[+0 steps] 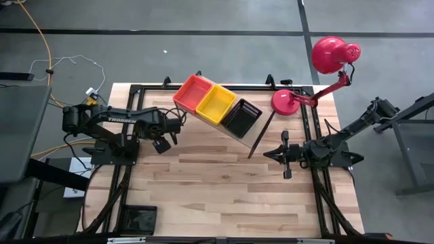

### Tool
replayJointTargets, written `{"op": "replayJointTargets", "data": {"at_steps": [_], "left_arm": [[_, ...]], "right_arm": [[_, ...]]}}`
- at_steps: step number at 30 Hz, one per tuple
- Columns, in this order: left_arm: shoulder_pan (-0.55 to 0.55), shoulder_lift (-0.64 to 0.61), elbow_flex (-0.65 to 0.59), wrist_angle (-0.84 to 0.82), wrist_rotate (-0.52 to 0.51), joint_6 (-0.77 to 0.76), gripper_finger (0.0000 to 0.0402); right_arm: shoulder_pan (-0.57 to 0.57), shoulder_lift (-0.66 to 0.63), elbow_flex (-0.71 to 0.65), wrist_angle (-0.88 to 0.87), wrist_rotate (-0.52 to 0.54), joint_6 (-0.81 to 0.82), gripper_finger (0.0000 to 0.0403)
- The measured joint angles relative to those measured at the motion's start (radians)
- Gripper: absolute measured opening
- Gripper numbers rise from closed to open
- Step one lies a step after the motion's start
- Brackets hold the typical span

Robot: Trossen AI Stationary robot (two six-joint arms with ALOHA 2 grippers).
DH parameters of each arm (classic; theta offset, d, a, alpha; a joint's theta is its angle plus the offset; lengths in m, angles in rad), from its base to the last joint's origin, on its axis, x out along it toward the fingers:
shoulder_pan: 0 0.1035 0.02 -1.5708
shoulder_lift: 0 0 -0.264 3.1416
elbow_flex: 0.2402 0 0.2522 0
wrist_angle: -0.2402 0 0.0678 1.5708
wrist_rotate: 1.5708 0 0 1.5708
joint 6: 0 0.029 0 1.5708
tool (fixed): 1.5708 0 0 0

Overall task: Stack baskets on shelf by color
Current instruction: Stack the top black bin on top of the black bin on the shelf

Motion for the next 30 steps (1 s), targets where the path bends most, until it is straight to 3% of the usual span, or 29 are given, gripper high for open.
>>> {"op": "replayJointTargets", "data": {"at_steps": [5, 12, 16, 21, 30], "left_arm": [[-0.001, -0.006, -0.041, 0.014, -0.05, -0.008, 0.0216], [-0.001, -0.006, -0.073, 0.038, -0.034, -0.041, 0.0204], [-0.017, -0.006, -0.073, 0.037, -0.037, -0.095, 0.0147], [-0.063, -0.006, -0.073, 0.034, 0.02, -0.126, 0.002], [-0.281, -0.006, 0.04, -0.091, 0.142, -0.233, 0.0005]], "right_arm": [[0.0, 0.0, 0.0, 0.0, 0.0, -0.001, 0.0], [0.0, 0.0, 0.0, 0.0, 0.0, 0.008, 0.0], [0.0, 0.0, 0.0, 0.0, 0.0, 0.007, 0.0], [0.0, 0.0, 0.0, 0.0, 0.0, 0.006, 0.0], [0.0, 0.0, 0.0, 0.0, 0.002, 0.005, 0.0]]}}
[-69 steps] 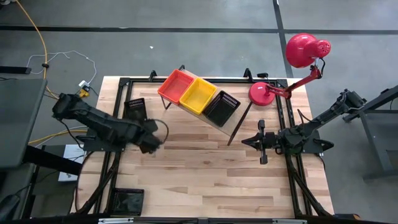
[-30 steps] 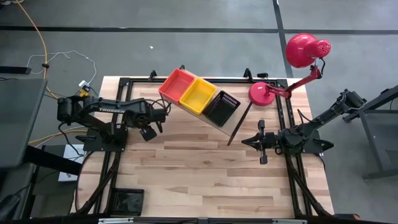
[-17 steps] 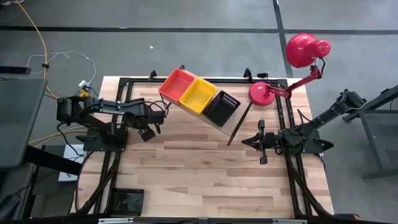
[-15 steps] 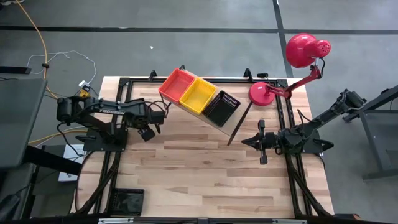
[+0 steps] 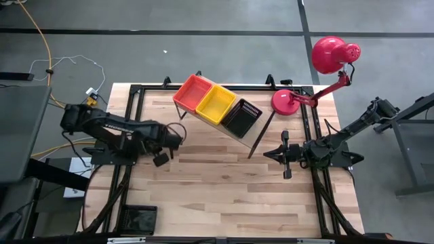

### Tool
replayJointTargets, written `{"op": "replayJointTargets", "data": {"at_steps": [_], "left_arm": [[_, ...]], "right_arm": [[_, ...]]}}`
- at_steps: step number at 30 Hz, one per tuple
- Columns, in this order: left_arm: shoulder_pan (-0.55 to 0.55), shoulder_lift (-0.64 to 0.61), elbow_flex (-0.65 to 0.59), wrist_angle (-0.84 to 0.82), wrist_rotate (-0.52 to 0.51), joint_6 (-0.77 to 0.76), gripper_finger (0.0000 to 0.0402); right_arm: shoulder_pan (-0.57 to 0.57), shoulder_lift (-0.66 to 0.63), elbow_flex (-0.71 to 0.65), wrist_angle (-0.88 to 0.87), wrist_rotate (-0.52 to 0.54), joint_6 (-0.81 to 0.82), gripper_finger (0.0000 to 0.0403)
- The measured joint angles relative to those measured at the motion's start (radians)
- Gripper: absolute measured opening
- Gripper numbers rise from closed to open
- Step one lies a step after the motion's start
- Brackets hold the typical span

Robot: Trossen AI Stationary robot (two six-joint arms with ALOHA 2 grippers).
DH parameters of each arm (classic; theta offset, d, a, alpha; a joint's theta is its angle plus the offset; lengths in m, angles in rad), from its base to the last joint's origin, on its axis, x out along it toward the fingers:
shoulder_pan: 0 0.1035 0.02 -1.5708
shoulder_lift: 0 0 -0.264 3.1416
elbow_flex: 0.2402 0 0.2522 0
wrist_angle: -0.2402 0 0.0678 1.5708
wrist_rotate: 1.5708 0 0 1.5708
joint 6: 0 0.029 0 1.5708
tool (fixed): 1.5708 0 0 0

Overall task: Stack baskets on shelf by color
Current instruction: Stack the top black bin on top of the black bin on the shelf

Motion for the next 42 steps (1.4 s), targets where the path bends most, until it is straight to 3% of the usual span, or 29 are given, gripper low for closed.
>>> {"op": "replayJointTargets", "data": {"at_steps": [7, 10, 13, 20, 26, 33, 42], "left_arm": [[-0.284, 0.0, 0.219, -0.081, 0.188, -0.056, 0.0002], [-0.411, 0.0, 0.336, -0.08, 0.195, -0.077, 0.0001], [-0.518, 0.0, 0.462, -0.076, 0.112, -0.115, 0.0001], [-0.691, 0.04, 0.723, -0.072, -0.27, -0.015, 0.0], [-0.664, 0.183, 0.906, -0.073, -0.456, 0.325, 0.0], [-0.529, 0.377, 1.099, -0.072, -0.612, 0.769, 0.0], [-0.304, 0.549, 1.323, 0.008, -0.636, 1.095, 0.0]], "right_arm": [[0.0, 0.0, 0.0, 0.0, 0.004, 0.0, 0.0], [0.0, 0.0, 0.0, 0.0, 0.004, 0.0, 0.0], [0.0, 0.0, 0.0, 0.0, 0.004, -0.002, 0.0], [0.0, 0.0, 0.0, 0.0, 0.005, -0.008, 0.0], [0.0, 0.0, 0.0, 0.0, 0.01, -0.008, 0.0], [0.0, 0.0, 0.0, -0.001, 0.027, -0.006, 0.0], [0.0, 0.0, 0.0, -0.011, 0.027, -0.008, 0.0]]}}
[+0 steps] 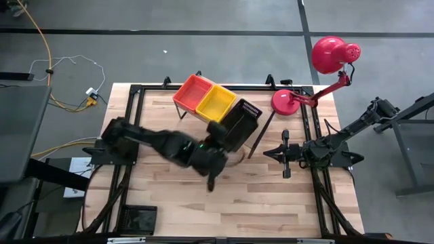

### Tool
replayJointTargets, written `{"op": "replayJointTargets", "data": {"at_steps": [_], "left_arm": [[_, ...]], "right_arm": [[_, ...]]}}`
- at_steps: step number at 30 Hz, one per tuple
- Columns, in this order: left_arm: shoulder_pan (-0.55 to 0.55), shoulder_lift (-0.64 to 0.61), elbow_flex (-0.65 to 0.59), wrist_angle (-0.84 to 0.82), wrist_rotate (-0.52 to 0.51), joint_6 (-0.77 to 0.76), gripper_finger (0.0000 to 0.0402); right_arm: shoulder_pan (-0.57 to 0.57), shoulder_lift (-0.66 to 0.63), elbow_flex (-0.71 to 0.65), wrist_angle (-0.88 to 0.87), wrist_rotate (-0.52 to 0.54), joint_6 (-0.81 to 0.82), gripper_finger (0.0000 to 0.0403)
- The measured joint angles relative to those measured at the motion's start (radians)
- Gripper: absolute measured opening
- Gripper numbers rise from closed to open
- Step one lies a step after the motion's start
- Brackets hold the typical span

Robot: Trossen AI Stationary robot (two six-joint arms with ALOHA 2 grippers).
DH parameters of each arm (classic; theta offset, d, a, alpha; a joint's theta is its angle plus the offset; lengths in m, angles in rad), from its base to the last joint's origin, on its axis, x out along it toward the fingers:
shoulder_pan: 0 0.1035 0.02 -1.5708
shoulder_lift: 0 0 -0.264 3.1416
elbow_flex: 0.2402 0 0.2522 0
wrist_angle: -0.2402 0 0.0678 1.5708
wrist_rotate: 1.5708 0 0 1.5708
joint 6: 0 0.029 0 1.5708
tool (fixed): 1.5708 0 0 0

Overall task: Stack baskets on shelf by color
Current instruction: Stack the top black bin on top of the black bin on the shelf

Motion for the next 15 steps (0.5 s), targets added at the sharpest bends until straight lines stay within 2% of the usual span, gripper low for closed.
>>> {"op": "replayJointTargets", "data": {"at_steps": [5, 15], "left_arm": [[0.096, 0.056, 0.034, 0.029, 0.01, 0.079, 0.0], [0.197, 0.094, 0.034, 0.039, -0.01, 0.066, 0.0]], "right_arm": [[0.0, 0.0, 0.0, -0.005, 0.0, 0.0, 0.0], [0.0, 0.0, 0.0, -0.012, 0.0, 0.0, 0.0]]}}
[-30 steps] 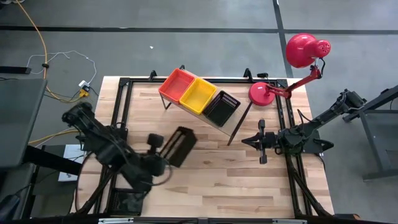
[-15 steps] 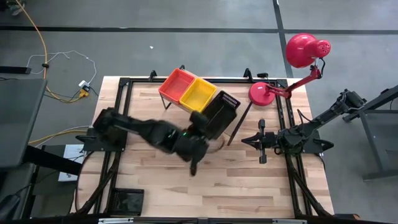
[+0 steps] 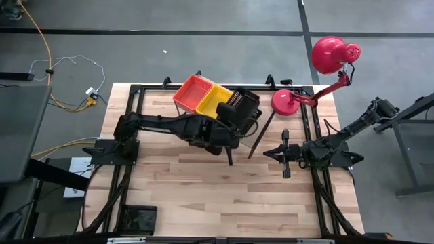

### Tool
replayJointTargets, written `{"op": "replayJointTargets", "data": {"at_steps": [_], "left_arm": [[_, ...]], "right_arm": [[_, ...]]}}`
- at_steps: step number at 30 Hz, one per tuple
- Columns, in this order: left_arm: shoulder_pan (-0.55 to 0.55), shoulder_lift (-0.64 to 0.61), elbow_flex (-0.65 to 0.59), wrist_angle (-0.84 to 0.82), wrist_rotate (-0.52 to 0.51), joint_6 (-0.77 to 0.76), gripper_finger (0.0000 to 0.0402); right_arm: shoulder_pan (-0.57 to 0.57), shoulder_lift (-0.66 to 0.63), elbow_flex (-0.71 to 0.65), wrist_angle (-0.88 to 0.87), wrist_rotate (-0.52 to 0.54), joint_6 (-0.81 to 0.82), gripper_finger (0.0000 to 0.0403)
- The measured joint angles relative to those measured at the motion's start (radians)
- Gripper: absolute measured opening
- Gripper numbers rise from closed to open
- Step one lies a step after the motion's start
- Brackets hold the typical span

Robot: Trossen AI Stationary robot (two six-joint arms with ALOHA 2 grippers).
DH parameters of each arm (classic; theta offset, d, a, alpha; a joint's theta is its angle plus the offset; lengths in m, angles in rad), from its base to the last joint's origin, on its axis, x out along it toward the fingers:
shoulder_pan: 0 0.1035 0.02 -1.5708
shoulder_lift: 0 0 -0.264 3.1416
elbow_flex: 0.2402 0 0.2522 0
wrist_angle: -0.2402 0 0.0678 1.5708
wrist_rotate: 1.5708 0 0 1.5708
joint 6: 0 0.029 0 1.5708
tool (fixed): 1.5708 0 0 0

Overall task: Stack baskets on shelf by color
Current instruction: Stack the top black bin on top of the black bin on the shelf

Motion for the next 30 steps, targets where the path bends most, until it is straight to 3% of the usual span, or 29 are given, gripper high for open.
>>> {"op": "replayJointTargets", "data": {"at_steps": [5, 10, 30], "left_arm": [[0.015, 0.0, 0.0, 0.013, 0.005, -0.004, 0.0], [0.022, -0.001, -0.015, 0.063, 0.079, 0.0, 0.0], [0.03, -0.001, -0.049, 0.12, 0.061, 0.024, 0.0014]], "right_arm": [[0.0, 0.0, 0.0, 0.001, 0.0, 0.0, 0.0], [0.0, 0.0, 0.0, 0.001, 0.0, 0.01, 0.0], [0.0, 0.0, 0.0, 0.0, 0.0, 0.01, 0.0]]}}
